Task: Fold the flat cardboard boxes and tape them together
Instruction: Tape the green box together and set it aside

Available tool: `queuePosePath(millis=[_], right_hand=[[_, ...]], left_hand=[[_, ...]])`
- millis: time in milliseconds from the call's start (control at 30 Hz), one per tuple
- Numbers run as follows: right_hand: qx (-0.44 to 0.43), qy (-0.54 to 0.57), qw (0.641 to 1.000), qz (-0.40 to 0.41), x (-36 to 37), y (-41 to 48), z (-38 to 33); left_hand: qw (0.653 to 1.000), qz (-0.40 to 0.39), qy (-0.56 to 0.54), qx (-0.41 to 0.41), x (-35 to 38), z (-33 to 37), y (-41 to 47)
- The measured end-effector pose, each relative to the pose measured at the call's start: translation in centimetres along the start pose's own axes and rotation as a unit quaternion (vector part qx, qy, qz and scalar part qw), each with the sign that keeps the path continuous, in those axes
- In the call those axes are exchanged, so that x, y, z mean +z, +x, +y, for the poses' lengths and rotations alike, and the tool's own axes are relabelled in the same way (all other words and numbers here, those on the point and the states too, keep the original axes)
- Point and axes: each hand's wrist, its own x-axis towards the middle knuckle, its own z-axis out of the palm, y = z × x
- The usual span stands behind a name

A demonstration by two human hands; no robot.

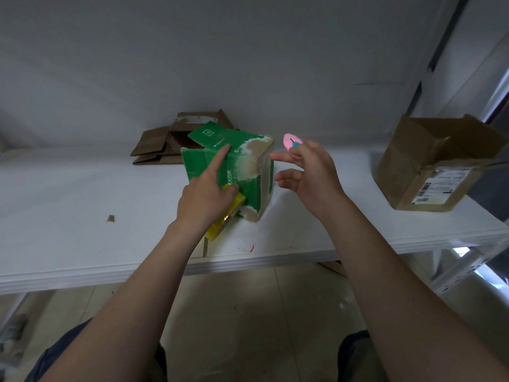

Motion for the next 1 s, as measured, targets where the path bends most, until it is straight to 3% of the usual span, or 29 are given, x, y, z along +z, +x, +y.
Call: queuePosePath(millis=[133, 367, 467, 533, 600, 667, 767, 867, 1000], right_hand=[[0.032, 0.031, 0.999, -0.018, 0.0, 0.0, -0.1], [0.051, 0.006, 0.998, 0.033, -0.3, 0.1, 0.7], [0.033, 0.001, 0.999, 0.029, 0.0, 0.0, 0.7], [-0.025, -0.078, 0.996, 0.039, 0.0, 0.2, 0.9], [-0.123, -0.238, 0.961, 0.066, 0.1, 0.4, 1.2], [-0.246, -0.377, 0.888, 0.091, 0.3, -0.1, 1.4], [-0.375, -0.477, 0.794, 0.043, 1.5, -0.7, 2.1], [-0.394, -0.509, 0.765, -0.015, 2.1, 0.1, 3.9], [-0.388, -0.517, 0.763, -0.016, 2.0, 1.1, 5.1]], left_hand=[[1.000, 0.000, 0.002, 0.000, 0.0, -0.1, 0.0], [1.000, 0.001, -0.002, 0.004, 0.0, -0.1, 0.0], [1.000, -0.004, 0.000, 0.002, 0.0, -0.1, 0.1], [1.000, -0.005, -0.002, 0.001, 0.0, -0.2, 0.1], [1.000, -0.005, -0.003, 0.003, -0.1, -0.2, 0.1], [1.000, -0.003, 0.001, 0.006, -0.1, -0.2, 0.1], [1.000, -0.001, 0.002, 0.004, -0.1, 0.0, 0.0], [0.999, 0.010, -0.036, -0.003, 0.1, -0.2, -0.2], [0.991, 0.019, -0.125, -0.049, 0.0, -0.4, -0.3]])
